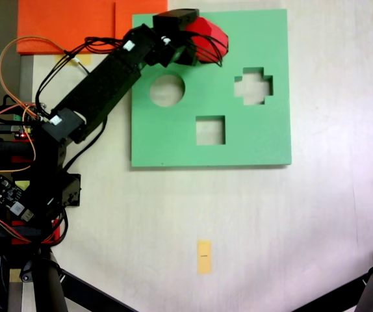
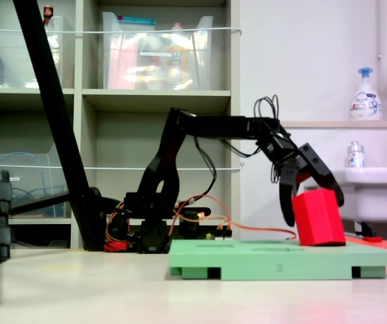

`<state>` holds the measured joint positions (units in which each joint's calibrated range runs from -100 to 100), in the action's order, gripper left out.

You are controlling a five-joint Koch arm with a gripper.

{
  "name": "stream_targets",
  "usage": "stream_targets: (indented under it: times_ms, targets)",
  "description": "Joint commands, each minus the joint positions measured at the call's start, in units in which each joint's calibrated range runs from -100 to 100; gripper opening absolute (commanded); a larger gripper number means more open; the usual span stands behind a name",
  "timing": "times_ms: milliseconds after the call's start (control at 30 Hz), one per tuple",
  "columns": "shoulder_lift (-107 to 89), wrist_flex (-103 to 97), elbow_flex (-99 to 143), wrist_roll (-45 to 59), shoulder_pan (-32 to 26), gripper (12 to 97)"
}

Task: Put the octagonal pillar block into the corresponding hole

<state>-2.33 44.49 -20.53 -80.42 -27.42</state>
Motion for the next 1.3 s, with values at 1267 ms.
stream_targets:
  times_ms: [1267]
  targets:
    - [-0.05, 1.87, -6.19, 8.3, -1.56, 38.9]
